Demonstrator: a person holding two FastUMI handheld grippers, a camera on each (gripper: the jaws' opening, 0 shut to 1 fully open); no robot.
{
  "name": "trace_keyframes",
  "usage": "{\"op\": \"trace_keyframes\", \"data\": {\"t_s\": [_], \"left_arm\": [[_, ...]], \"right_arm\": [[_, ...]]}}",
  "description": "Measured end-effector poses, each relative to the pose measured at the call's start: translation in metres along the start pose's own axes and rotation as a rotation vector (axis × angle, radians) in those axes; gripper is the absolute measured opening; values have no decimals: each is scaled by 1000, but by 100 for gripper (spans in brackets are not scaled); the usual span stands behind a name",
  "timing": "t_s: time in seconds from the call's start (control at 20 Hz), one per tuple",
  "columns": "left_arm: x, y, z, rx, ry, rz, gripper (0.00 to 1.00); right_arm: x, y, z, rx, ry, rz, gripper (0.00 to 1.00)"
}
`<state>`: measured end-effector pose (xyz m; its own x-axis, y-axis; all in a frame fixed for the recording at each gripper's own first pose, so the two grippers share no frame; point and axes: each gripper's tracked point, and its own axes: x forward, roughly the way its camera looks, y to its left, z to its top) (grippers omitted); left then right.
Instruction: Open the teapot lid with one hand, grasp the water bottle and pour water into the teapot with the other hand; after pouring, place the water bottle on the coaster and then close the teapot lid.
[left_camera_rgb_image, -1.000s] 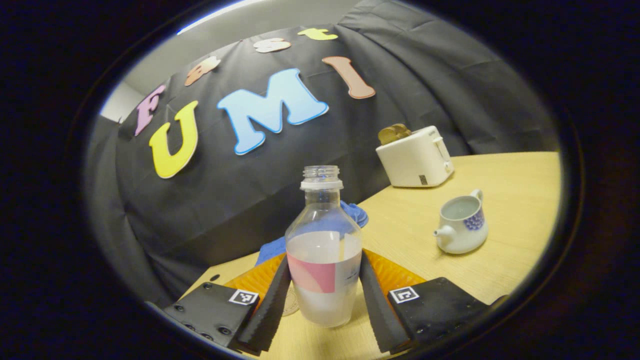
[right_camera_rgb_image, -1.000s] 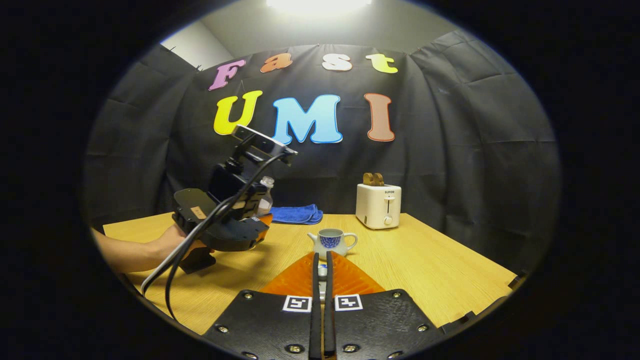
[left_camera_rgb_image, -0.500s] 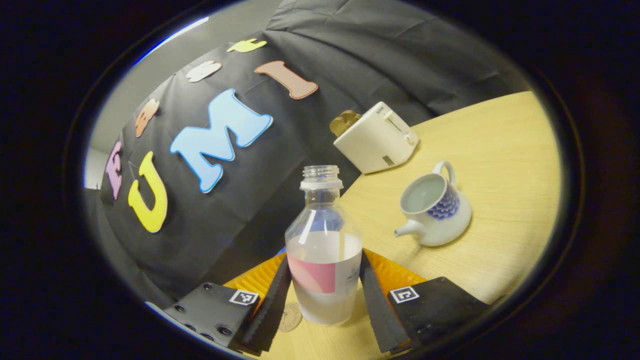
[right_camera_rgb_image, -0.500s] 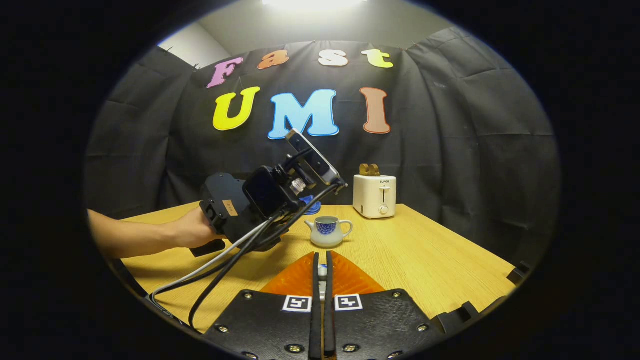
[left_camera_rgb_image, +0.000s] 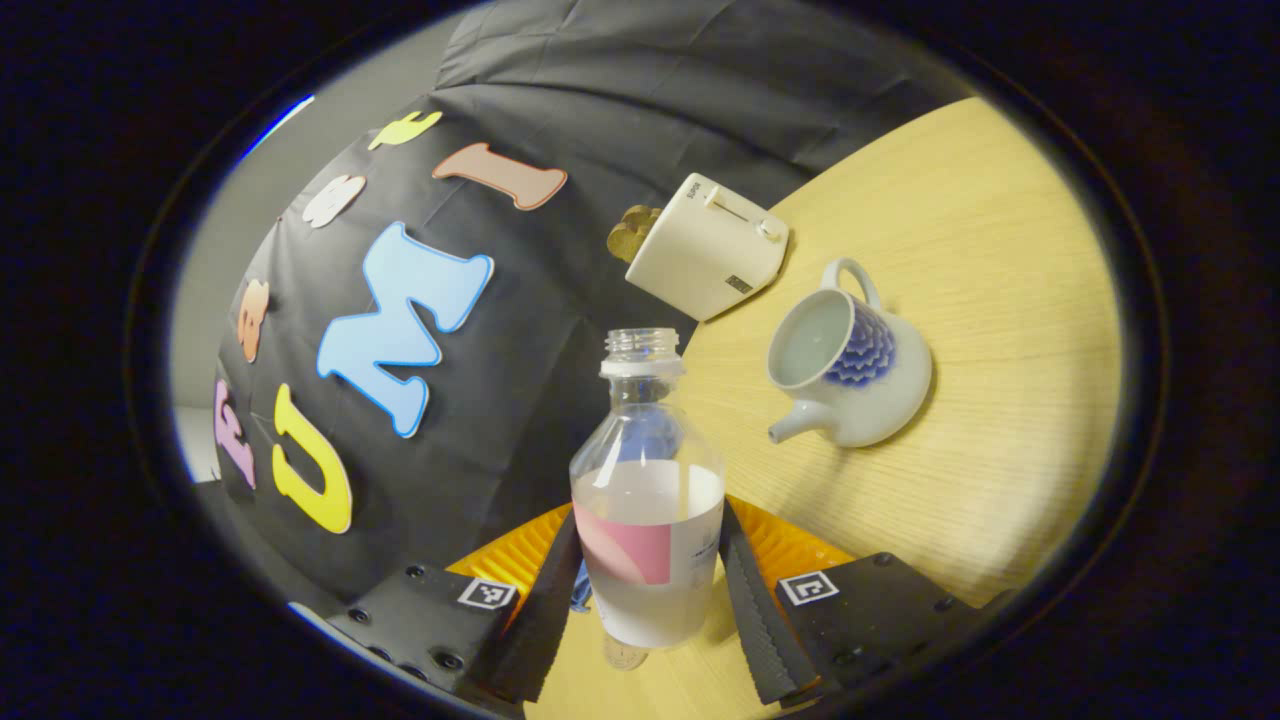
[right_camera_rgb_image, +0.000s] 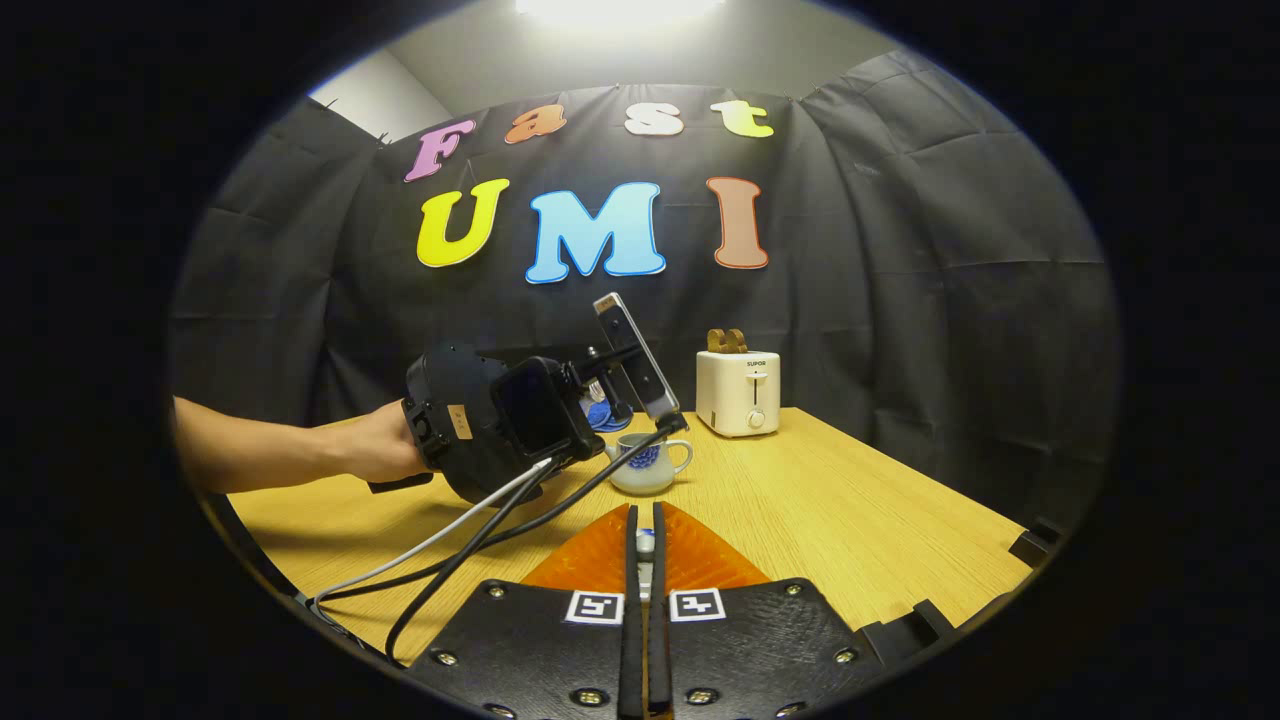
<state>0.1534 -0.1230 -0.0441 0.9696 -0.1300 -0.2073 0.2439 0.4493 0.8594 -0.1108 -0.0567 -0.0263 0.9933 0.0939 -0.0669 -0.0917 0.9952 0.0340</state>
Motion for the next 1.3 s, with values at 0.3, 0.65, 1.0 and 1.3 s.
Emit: {"op": "trace_keyframes", "data": {"t_s": [0.3, 0.65, 1.0, 1.3], "left_arm": [[4, -9, -3, 145, 24, -34, 87], [3, -13, -1, 240, 27, -43, 86], [2, -14, -1, 368, 37, -49, 86], [4, -12, -1, 440, 51, -68, 86]], "right_arm": [[0, -3, -5, 4, 15, -5, 2], [0, -5, -10, 10, 34, -10, 2], [-2, -8, -14, 19, 43, -10, 2], [0, -10, -16, 26, 53, -10, 2]]}}
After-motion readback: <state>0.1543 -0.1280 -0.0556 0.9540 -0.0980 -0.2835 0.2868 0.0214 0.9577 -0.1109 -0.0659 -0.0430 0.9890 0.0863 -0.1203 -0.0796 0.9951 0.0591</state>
